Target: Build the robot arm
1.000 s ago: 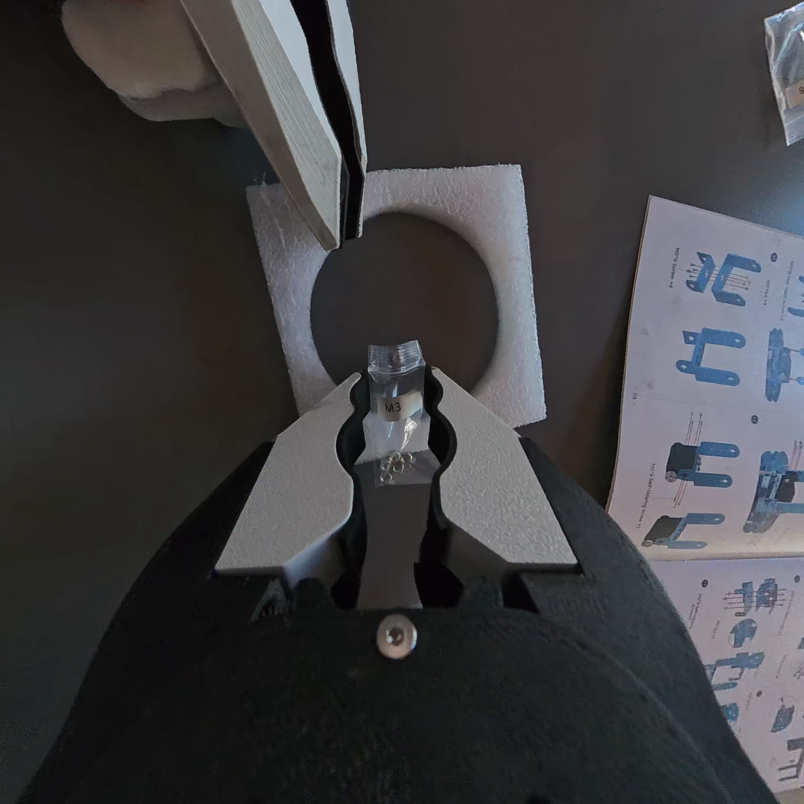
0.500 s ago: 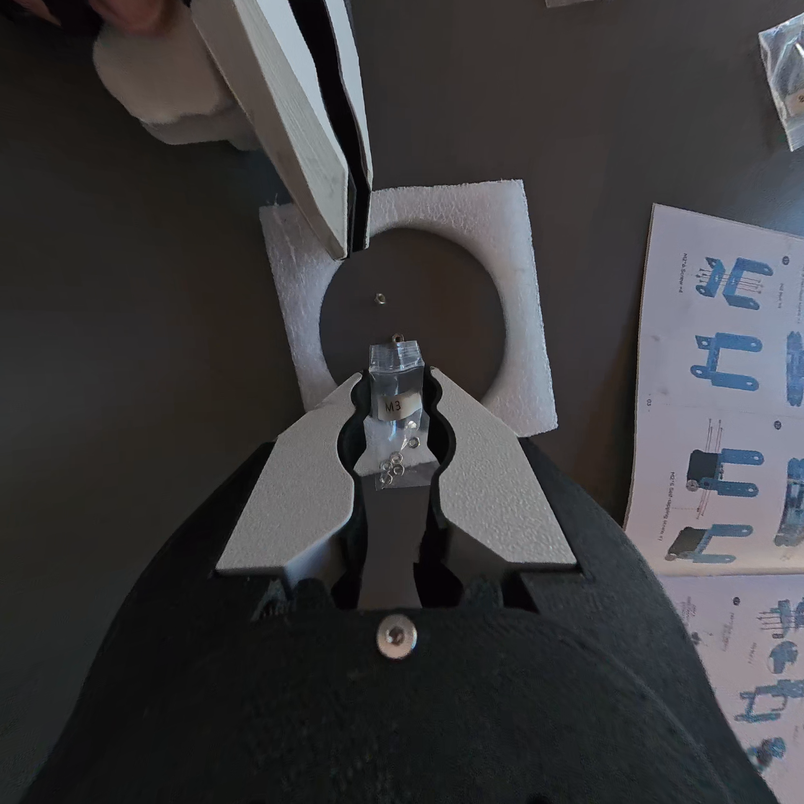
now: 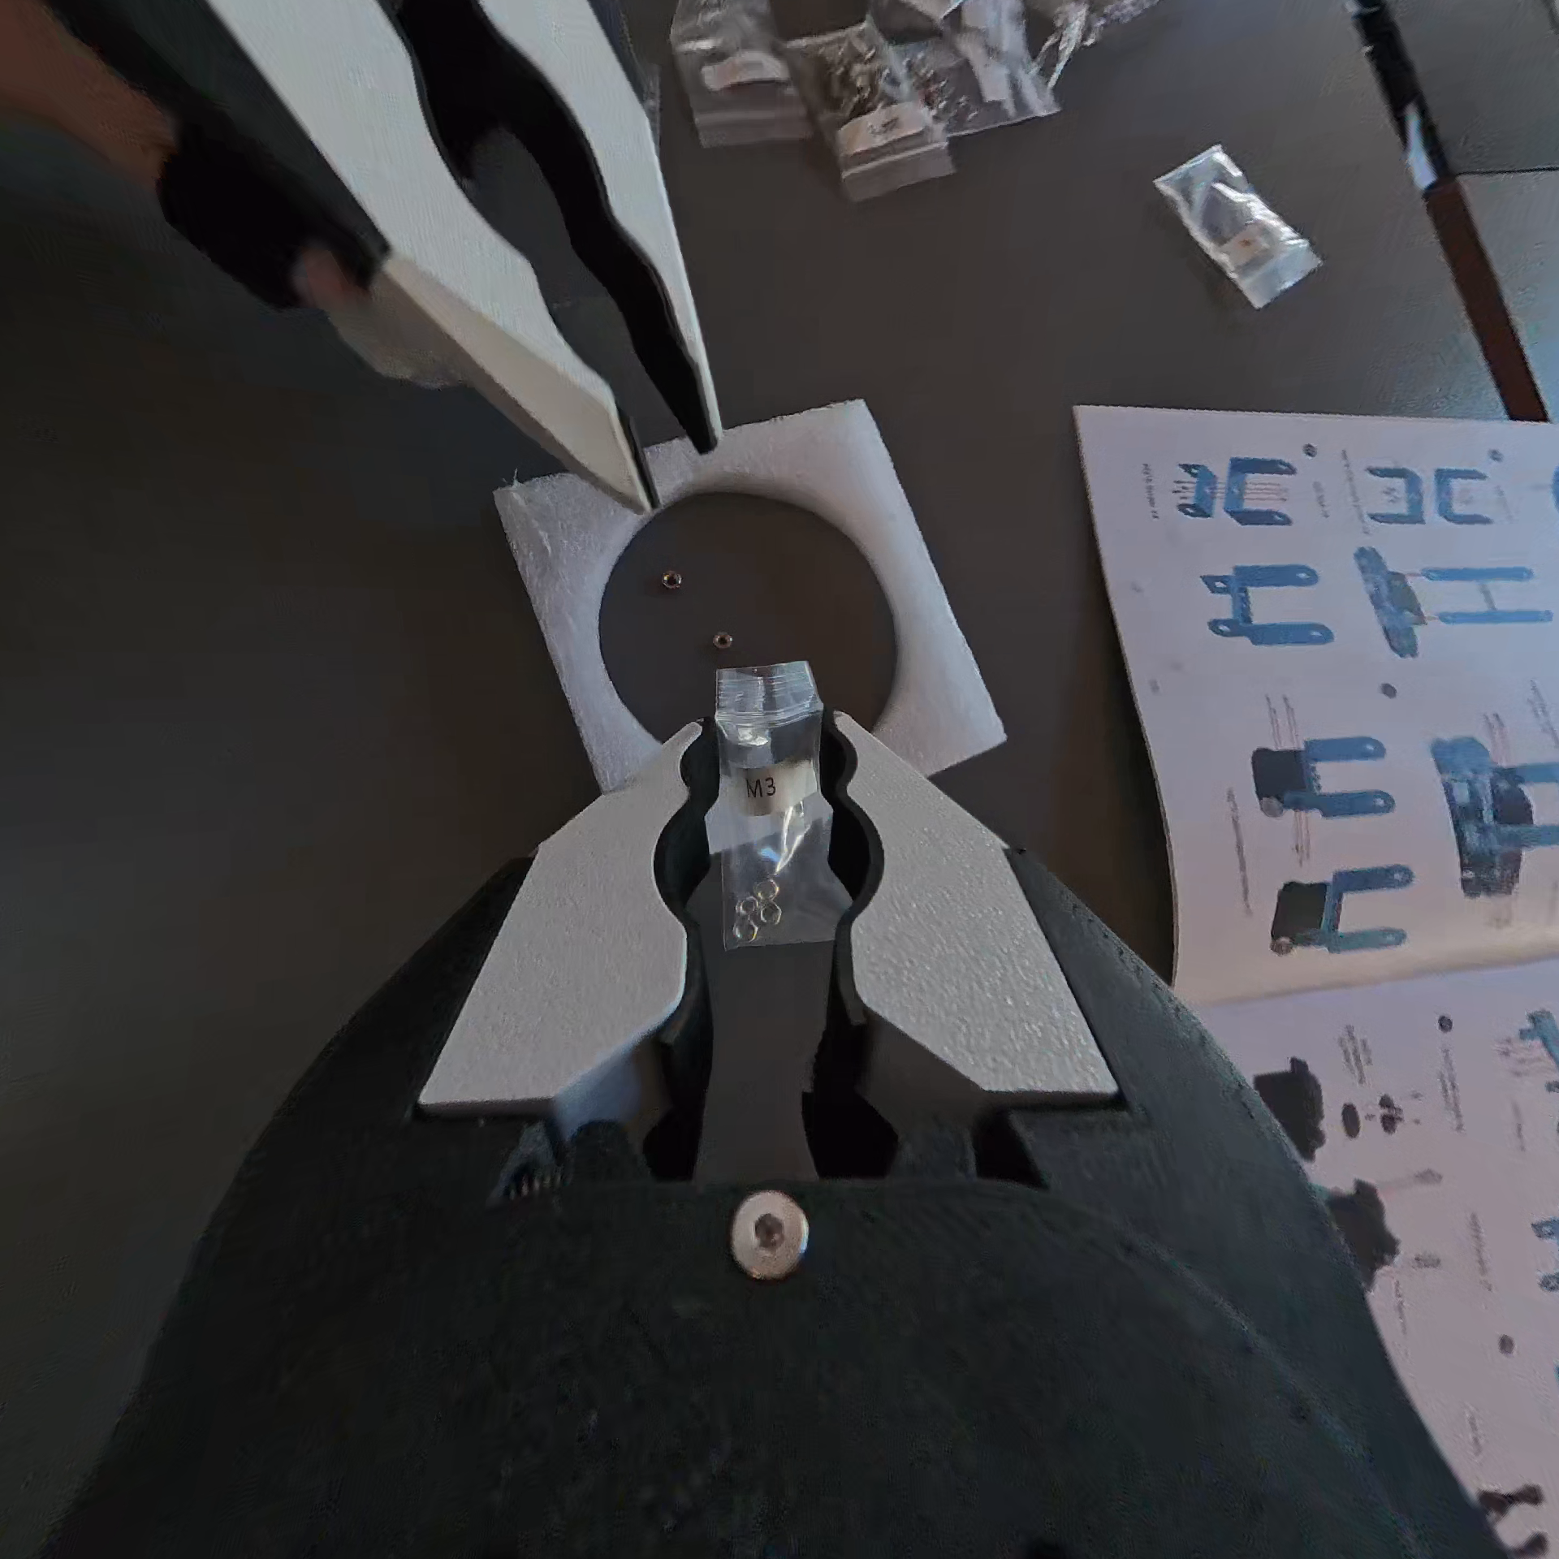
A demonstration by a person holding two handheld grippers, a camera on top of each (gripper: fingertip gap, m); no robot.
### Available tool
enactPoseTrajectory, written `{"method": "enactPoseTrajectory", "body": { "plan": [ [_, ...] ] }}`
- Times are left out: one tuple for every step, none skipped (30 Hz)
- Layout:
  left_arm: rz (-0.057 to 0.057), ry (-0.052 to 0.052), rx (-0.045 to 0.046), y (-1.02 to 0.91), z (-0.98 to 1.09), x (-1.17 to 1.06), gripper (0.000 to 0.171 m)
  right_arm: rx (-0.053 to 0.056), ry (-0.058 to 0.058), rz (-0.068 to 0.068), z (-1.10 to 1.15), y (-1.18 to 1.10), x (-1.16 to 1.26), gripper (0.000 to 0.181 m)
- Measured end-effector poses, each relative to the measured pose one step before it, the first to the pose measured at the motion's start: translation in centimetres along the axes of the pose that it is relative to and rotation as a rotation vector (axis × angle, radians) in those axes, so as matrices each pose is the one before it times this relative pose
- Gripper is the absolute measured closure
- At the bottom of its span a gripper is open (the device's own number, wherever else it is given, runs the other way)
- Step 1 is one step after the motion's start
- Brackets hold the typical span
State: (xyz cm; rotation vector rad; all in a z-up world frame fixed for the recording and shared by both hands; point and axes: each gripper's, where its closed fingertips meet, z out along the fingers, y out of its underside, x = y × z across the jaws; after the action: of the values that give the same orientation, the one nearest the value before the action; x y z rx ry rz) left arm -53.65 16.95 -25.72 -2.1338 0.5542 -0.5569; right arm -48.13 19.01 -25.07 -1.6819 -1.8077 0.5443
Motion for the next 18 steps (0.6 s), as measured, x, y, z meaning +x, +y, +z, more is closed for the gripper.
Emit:
{"method": "enactPoseTrajectory", "body": {
  "plan": [
    [0.0891, -0.0342, -0.03678, 0.053, 0.476, 0.004, 0.149, 0.025, 0.0083, 0.0241, -0.554, 0.045, 0.094, 0.158],
    [0.062, -0.0071, -0.02909, 0.021, 0.567, 0.236, 0.15, 0.0244, 0.0087, 0.0211, -0.494, 0.047, 0.075, 0.158],
    [0.0316, 0.0181, -0.02547, -0.003, 0.612, 0.416, 0.151, 0.0218, 0.0077, 0.018, -0.435, 0.068, 0.035, 0.158],
    [0.0098, 0.0275, -0.01437, -0.104, 0.58, 0.362, 0.151, 0.0186, 0.009, 0.0164, -0.382, 0.116, 0.054, 0.158],
    [0.0016, 0.0188, -0.00527, -0.139, 0.475, 0.106, 0.151, 0.0169, 0.007, 0.0142, -0.318, 0.132, 0.021, 0.158],
    [0.0035, 0.0163, -0.00631, -0.049, 0.372, 0.048, 0.151, 0.013, 0.003, 0.0127, -0.275, 0.162, -0.047, 0.158],
    [0.0041, 0.0083, -0.01085, 0.047, 0.283, -0.041, 0.152, 0.0089, 0.0045, 0.0116, -0.243, 0.214, -0.013, 0.158],
    [0.0092, 0.0017, -0.01219, 0.083, 0.166, -0.064, 0.151, 0.0045, 0.0024, 0.0093, -0.219, 0.263, -0.029, 0.158],
    [0.0166, 0.0, -0.00663, 0.033, 0.107, 0.009, 0.151, 0.0, -0.0011, 0.0074, -0.19, 0.273, -0.061, 0.158],
    [0.0201, -0.0001, -0.00529, 0.054, 0.088, 0.058, 0.153, -0.0024, 0.0009, 0.0051, -0.162, 0.247, 0.01, 0.158],
    [0.0181, -0.0042, -0.0092, 0.119, 0.131, -0.002, 0.154, 0.0008, 0.0033, 0.0013, -0.163, 0.13, 0.054, 0.158],
    [0.0155, 0.0045, -0.00659, 0.108, 0.176, 0.139, 0.154, 0.0023, 0.0026, 0.0013, -0.14, 0.059, 0.052, 0.158],
    [0.0103, 0.0089, -0.00572, 0.105, 0.183, 0.2, 0.156, 0.0034, 0.0019, 0.003, -0.099, -0.004, 0.076, 0.158],
    [0.0053, 0.0082, -0.00362, 0.054, 0.117, 0.143, 0.158, 0.0045, -0.0008, 0.0037, -0.067, -0.054, 0.029, 0.158],
    [0.0015, 0.005, 0.00334, -0.039, 0.001, 0.054, 0.159, 0.0041, -0.0027, 0.0025, -0.026, -0.072, 0.003, 0.158],
    [-0.003, 0.0035, 0.0027, -0.025, -0.025, -0.006, 0.161, 0.0023, -0.0019, 0.0004, 0.002, -0.042, 0.013, 0.158],
    [-0.0092, -0.0028, -0.00313, 0.085, 0.003, -0.13, 0.161, 0.0005, -0.0018, -0.0008, 0.029, -0.026, -0.003, 0.158],
    [-0.0113, 0.0008, -0.00097, 0.063, 0.009, -0.065, 0.16, -0.0005, -0.0029, -0.002, 0.042, -0.017, -0.034, 0.158]
  ]
}}
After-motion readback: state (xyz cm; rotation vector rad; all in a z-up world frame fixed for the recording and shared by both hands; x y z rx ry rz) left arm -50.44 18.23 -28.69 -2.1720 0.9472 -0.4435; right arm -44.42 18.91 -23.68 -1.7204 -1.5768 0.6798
